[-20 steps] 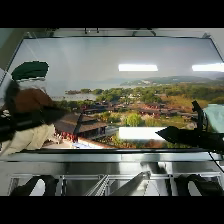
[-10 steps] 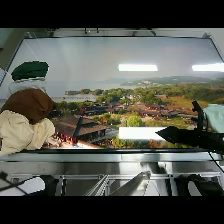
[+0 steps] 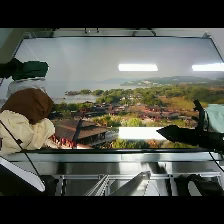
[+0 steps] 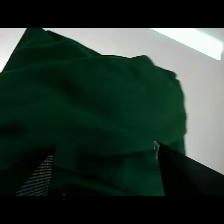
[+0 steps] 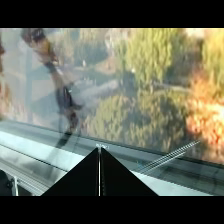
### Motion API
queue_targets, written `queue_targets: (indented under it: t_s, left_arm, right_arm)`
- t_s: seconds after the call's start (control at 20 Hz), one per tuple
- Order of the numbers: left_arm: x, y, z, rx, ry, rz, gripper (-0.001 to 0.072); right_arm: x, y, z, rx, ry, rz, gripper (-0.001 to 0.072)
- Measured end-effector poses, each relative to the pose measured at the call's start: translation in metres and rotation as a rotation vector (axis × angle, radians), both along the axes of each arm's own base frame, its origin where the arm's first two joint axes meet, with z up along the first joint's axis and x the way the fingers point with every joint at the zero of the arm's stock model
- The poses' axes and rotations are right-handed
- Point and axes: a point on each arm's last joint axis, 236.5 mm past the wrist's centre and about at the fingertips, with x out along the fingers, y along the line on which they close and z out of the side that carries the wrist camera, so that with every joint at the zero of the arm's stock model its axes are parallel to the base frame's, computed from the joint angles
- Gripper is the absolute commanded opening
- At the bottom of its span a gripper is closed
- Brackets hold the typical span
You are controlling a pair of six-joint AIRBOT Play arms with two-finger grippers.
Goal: Fold the shirts.
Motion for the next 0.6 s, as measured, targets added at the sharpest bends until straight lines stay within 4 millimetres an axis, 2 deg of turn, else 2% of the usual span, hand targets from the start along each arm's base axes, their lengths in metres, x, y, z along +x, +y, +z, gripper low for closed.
queue_targets:
  t_s: [0.05, 0.1, 0.15, 0.2, 0.25, 0.3, 0.4, 0.45, 0.5, 0.6]
  left_arm:
    - [0.003, 0.004, -0.015, 0.001, 0.008, 0.011, 0.0692]
    - [0.006, 0.005, -0.028, -0.001, 0.020, 0.011, 0.0547]
    - [0.008, 0.005, -0.037, -0.005, 0.028, 0.010, 0.0333]
    - [0.008, 0.005, -0.046, -0.008, 0.039, 0.009, 0.0248]
    - [0.008, 0.004, -0.053, -0.013, 0.051, 0.006, 0.0102]
    - [0.007, 0.002, -0.056, -0.021, 0.058, 0.005, 0.0030]
    - [0.006, -0.004, -0.052, -0.043, 0.062, -0.008, 0.0029]
    - [0.007, -0.011, -0.041, -0.068, 0.049, -0.018, 0.0030]
    - [0.010, -0.021, -0.022, -0.092, 0.016, -0.036, 0.0030]
    - [0.018, -0.057, 0.038, -0.156, -0.092, -0.121, 0.0030]
  right_arm:
    - [0.001, 0.000, 0.000, 0.001, -0.002, -0.002, 0.0017]
    - [0.001, 0.000, 0.001, 0.003, -0.002, -0.003, 0.0017]
    - [0.001, 0.000, 0.001, 0.003, -0.002, -0.003, 0.0017]
    - [0.001, 0.000, 0.001, 0.005, -0.003, -0.004, 0.0017]
    - [0.001, 0.001, 0.001, 0.006, -0.003, -0.005, 0.0017]
    - [0.001, 0.001, 0.001, 0.006, -0.004, -0.005, 0.0017]
    - [0.001, 0.001, 0.001, 0.007, -0.004, -0.005, 0.0017]
    - [0.001, 0.001, 0.001, 0.006, -0.005, -0.004, 0.0017]
    - [0.001, 0.001, 0.001, 0.004, -0.010, 0.000, 0.0017]
    - [0.002, 0.000, 0.002, 0.002, -0.016, 0.001, 0.0017]
